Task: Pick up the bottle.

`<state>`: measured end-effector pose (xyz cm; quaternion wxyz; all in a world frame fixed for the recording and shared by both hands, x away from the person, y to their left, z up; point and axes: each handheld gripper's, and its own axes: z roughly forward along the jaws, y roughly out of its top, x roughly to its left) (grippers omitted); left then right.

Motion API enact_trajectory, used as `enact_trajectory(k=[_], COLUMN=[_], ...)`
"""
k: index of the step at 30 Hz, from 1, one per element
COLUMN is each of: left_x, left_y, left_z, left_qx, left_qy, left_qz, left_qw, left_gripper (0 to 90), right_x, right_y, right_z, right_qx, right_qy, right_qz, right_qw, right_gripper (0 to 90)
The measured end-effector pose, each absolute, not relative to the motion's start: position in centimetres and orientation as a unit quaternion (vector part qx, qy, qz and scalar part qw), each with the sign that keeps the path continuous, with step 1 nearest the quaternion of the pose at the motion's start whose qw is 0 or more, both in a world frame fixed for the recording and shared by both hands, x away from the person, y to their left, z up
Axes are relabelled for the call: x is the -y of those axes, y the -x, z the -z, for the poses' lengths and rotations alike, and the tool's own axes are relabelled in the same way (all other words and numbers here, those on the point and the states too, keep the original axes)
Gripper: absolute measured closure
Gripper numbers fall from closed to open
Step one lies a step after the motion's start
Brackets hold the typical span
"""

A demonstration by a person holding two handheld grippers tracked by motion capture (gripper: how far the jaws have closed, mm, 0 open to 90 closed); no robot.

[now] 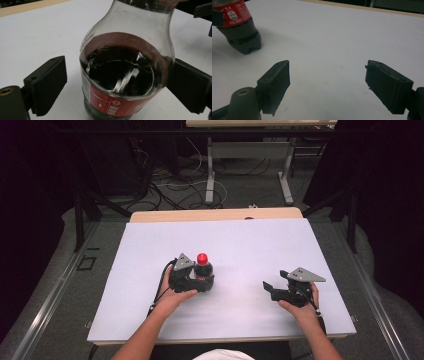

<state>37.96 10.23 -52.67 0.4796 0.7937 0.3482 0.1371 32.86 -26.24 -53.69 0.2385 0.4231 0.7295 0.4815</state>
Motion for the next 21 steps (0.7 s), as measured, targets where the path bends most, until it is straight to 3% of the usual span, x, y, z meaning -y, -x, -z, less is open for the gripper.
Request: enact_trajectory(k=[11,21], left_x=[-9.98,-9.9], left_y=[-37.94,-37.7], left_z=[52.83,52.63], left_qx=[-0.34,-0.329], left_qy=[-0.803,-0.809], left_qz=[-0.134,-0.154], left_qw=[0.471,0.462], left_gripper=[26.0,28.4], right_x=[26.12,25.95], right_y=[-32.94,-32.93], right_z=[53.84,53.72], right_qx=[-0.734,-0.738], right_qy=[-0.42,-0.414], right_qz=[-0.477,-0.478], right_qw=[0.238,0.236], right_gripper=[18.8,18.5])
